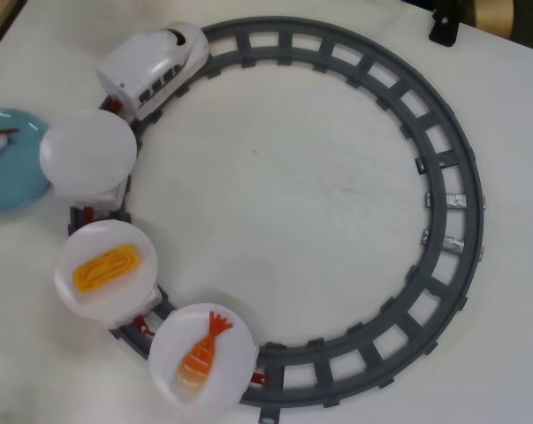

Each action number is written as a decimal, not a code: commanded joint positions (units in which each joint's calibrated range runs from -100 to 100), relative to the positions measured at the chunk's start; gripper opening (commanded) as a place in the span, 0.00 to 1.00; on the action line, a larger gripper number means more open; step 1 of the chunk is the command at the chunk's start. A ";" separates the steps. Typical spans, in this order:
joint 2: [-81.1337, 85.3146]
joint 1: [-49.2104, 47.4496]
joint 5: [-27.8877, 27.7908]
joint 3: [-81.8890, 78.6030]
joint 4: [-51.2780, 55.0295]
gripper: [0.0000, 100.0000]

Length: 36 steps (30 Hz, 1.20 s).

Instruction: Pick up the sushi from the Shinkansen and put it on the blue dish

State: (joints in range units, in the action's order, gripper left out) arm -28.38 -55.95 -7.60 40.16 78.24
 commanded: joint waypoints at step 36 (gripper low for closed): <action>52.65 15.45 1.01 -43.86 1.64 0.11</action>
State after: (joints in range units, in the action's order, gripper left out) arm 12.10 -41.48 -7.09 8.23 87.23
